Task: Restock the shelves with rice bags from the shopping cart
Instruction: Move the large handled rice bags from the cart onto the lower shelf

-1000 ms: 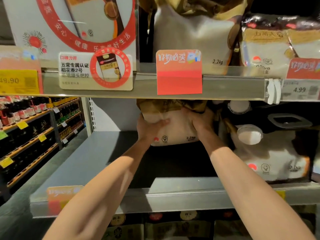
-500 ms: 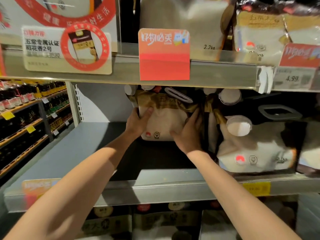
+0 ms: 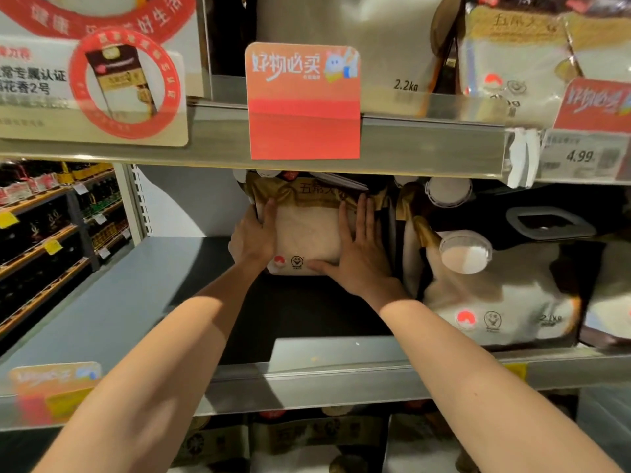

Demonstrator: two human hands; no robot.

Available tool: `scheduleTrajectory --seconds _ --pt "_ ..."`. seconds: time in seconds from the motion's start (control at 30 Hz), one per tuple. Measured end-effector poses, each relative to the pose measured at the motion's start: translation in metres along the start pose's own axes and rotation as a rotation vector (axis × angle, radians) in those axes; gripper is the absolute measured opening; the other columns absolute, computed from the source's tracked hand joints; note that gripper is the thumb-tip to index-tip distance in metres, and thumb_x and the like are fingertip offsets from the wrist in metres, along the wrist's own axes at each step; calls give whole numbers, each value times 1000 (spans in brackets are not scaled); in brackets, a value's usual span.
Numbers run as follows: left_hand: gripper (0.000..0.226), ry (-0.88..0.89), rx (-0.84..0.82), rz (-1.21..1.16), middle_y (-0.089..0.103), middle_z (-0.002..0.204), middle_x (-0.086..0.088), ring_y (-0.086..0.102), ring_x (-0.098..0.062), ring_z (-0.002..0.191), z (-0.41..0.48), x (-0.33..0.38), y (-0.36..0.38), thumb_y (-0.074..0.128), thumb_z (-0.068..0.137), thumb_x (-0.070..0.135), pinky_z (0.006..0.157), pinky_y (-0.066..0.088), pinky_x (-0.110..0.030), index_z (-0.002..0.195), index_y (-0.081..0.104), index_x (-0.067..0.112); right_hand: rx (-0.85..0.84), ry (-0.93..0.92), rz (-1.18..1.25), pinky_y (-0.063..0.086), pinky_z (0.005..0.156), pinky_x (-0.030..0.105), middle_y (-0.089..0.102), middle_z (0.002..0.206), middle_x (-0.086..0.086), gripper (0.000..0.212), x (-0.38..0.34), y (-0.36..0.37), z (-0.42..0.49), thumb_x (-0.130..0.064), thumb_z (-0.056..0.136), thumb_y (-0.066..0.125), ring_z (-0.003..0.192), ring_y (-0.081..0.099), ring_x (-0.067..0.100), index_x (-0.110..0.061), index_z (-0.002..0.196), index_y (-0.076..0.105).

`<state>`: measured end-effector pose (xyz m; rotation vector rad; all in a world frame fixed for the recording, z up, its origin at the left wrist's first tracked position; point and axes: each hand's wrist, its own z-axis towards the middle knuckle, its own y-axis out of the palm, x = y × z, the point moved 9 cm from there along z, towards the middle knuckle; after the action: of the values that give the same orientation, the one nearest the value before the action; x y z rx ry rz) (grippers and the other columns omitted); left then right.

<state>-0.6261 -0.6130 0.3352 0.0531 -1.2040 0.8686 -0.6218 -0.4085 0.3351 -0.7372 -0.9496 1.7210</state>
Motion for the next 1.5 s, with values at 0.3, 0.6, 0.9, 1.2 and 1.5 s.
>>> scheduleTrajectory --seconds 0.3,0.6,0.9,1.2,1.5 --pt "54 -187 -150 -91 57 128 -14 56 -30 110 -10 -1 -6 44 99 51 91 48 -42 134 44 10 -127 50 97 -14 116 49 -18 161 15 127 -8 -10 13 -69 70 69 147 -22 28 -16 155 -9" --pt "59 841 -113 546 38 148 -19 36 -36 137 -79 57 -3 71 87 30 110 40 -48 137 47 10 -35 186 174 11 120 44 -18 160 18 92 -3 -3 -38 -28 95 57 148 -16 32 -5 154 -9" --pt "76 681 -272 706 -34 156 -3 -27 -23 147 -49 5 34 27 100 59 124 1 -47 151 -21 29 -95 111 152 -5 119 38 -24 160 13 106 2 15 -28 -16 86 66 147 -21 28 -11 153 -17" --pt "64 405 -439 497 10 165 -6 9 -28 152 -71 27 24 50 99 40 121 19 -49 155 24 23 -284 231 516 15 122 36 -7 164 1 84 5 -7 -50 2 90 50 151 2 24 -24 157 5" --pt "29 568 -302 141 68 117 1 62 -17 108 -212 83 -15 56 95 22 91 51 -34 123 65 19 -103 363 1207 59 77 27 74 100 10 28 36 -88 -188 -3 94 57 87 73 17 -9 121 63"
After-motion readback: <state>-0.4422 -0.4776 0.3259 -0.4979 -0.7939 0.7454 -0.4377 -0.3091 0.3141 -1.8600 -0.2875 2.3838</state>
